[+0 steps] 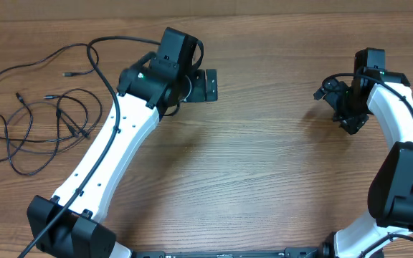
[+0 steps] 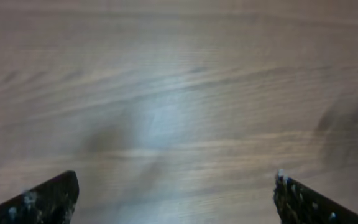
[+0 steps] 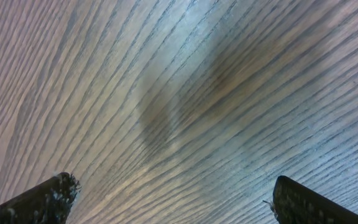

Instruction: Untangle cables

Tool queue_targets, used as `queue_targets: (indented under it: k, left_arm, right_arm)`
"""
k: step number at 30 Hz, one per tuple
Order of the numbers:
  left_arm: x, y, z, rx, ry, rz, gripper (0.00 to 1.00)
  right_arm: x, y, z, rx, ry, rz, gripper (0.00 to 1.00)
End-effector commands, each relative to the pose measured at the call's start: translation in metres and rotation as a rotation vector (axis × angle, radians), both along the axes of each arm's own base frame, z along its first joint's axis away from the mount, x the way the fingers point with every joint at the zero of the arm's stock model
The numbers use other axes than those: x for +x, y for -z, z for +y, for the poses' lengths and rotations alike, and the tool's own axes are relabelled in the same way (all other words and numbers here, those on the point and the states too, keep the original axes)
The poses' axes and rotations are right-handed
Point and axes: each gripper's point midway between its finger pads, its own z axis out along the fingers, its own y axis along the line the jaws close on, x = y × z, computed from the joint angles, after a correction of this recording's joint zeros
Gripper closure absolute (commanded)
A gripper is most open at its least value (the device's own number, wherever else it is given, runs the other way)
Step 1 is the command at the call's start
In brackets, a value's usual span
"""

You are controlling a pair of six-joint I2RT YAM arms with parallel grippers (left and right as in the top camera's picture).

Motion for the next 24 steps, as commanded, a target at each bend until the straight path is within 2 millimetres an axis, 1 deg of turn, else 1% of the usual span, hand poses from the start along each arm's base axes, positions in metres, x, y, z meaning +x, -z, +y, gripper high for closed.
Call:
queue_targets:
  k: [1, 5, 9, 12, 15, 17, 20, 22, 24]
  left_arm:
    - [0.006, 0.016, 0.001, 0.041, 0.057, -0.073, 0.01]
    - [0.021, 0.028, -0.007, 0.037, 0.115, -0.208, 0.01]
    - [0.034, 0.025, -0.014, -0.01, 0.136, -0.396, 0.0]
    - [0.033, 0.023, -0.014, -0.043, 0.137, -0.49, 0.0]
    - [0.025, 0.027, -0.01, -0.051, 0.139, -0.533, 0.01]
    - [0.017, 0.033, -0.006, -0.024, 0.166, -0.555, 0.0]
    - [-0.001, 0.047, 0.003, 0.034, 0.214, -0.569, 0.01]
    - [-0.009, 0.054, 0.012, 0.042, 0.202, -0.566, 0.01]
    - [-0.018, 0.06, 0.026, 0.04, 0.175, -0.554, 0.0]
  right_arm:
    - [0.0, -0.003, -0.003, -0.014, 0.003, -0.009, 0.0]
    - [0.001, -0.003, -0.003, -0.014, 0.003, -0.009, 0.0]
    - [0.001, -0.003, -0.003, -0.014, 0.003, -0.009, 0.0]
    - [0.0, -0.003, -0.003, -0.014, 0.003, -0.009, 0.0]
    - [0.0, -0.003, -0.003, -0.014, 0.003, -0.009, 0.0]
    - [0.001, -0.003, -0.003, -0.014, 0.003, -0.009, 0.0]
    - [0.001, -0.003, -0.003, -0.014, 0.003, -0.009, 0.0]
    - [0.0, -0.003, -0.003, -0.014, 0.003, -0.009, 0.0]
    - [0.0, -0.003, -0.003, -0.014, 0.003, -0.009, 0.0]
